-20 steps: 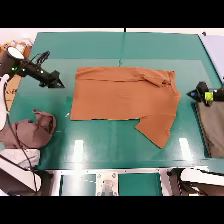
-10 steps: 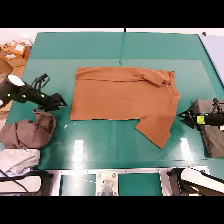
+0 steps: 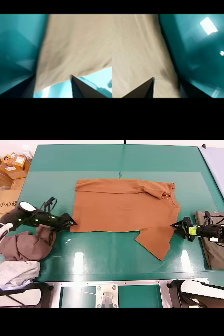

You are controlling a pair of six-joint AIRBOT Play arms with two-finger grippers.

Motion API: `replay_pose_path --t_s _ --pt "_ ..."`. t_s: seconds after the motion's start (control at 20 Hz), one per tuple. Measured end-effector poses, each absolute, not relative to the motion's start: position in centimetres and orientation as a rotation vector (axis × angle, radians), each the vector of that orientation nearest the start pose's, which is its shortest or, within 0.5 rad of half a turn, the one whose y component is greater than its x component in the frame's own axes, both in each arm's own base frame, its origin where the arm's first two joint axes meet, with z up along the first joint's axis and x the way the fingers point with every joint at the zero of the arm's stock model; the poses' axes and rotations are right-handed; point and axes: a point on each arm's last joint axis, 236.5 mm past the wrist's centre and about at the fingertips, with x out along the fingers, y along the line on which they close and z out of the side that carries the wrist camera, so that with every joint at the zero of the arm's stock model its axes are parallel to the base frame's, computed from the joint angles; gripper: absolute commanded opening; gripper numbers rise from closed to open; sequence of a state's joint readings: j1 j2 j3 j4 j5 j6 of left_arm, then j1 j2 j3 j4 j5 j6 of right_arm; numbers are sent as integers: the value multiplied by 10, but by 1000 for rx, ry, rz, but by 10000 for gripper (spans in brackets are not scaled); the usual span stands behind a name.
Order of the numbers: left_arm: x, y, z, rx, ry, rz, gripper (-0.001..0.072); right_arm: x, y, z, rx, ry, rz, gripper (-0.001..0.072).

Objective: Fold the shirts.

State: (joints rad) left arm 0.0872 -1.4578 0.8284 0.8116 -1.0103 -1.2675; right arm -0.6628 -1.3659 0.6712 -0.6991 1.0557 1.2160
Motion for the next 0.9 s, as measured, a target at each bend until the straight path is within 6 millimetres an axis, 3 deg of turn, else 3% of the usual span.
replay_pose_path --t_s 0.05,0.1,0.15,0.2,0.55,0.65,0.7,0.8,0.9 --pt "334 -114 -105 -660 1455 -329 286 316 -43 -98 1152 1206 -43 372" --pt "331 -117 -109 -649 1461 -338 186 317 -41 -99 1158 1209 -37 372" --pt "329 -119 -110 -638 1468 -354 140 318 -40 -100 1160 1212 -32 372" --pt "328 -121 -110 -627 1474 -371 29 318 -39 -101 1162 1213 -31 372" --pt "337 -114 -102 -515 1472 -405 29 330 -52 -102 1114 1170 -53 349" --pt "340 -113 -99 -504 1470 -404 29 332 -56 -102 1097 1165 -58 183" --pt "341 -112 -98 -500 1469 -402 29 332 -56 -103 1092 1169 -56 174" --pt "342 -111 -98 -494 1466 -399 28 331 -51 -102 1089 1182 -36 25" --pt "343 -111 -97 -491 1466 -398 27 331 -44 -98 1094 1195 -3 24"
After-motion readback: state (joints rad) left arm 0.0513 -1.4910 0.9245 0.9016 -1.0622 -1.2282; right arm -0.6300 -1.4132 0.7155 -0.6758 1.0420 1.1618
